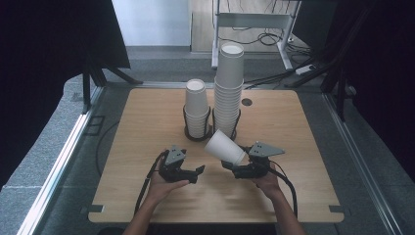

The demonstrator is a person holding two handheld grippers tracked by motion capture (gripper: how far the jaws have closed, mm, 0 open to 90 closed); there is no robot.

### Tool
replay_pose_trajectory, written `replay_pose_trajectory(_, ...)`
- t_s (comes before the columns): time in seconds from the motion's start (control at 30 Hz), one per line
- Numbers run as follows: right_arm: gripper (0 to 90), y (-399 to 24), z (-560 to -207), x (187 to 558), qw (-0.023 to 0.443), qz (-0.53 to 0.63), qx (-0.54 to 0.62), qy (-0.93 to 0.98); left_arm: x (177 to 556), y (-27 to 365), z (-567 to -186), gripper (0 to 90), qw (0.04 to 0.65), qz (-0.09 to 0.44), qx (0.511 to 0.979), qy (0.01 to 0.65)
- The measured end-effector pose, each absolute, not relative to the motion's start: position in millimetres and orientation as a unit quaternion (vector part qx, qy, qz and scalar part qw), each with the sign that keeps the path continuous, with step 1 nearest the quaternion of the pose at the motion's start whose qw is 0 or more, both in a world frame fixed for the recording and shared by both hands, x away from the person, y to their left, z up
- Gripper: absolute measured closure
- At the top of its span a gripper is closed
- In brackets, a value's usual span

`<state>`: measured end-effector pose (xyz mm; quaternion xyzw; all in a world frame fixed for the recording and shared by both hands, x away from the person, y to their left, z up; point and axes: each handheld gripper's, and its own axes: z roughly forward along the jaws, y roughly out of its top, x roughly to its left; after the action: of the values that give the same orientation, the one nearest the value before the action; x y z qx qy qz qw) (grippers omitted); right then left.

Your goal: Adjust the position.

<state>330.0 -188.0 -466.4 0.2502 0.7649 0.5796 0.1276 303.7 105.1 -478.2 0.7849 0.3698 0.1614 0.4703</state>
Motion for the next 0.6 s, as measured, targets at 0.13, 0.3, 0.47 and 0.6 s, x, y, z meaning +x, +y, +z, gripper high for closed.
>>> replay_pose_trajectory(0.13, 22.2, -188.3, -468.7, 328.6, 0.131, 0.582, 0.254, 0.761, 304.2, 105.2, -480.6, 8.4, 0.467, 0.159, 0.786, 0.371)
replay_pose_trajectory(0.3, 22.2, -189.1, -473.3, 327.0, 0.122, 0.603, 0.261, 0.744, 304.7, 106.5, -481.9, 8.5, 0.477, 0.143, 0.781, 0.378)
replay_pose_trajectory(0.47, 22.2, -188.9, -474.2, 325.9, 0.124, 0.609, 0.264, 0.737, 305.4, 109.3, -481.4, 8.5, 0.489, 0.128, 0.773, 0.384)
replay_pose_trajectory(0.6, 22.2, -188.5, -473.2, 324.5, 0.127, 0.613, 0.261, 0.735, 305.4, 110.3, -480.9, 8.5, 0.493, 0.125, 0.770, 0.386)
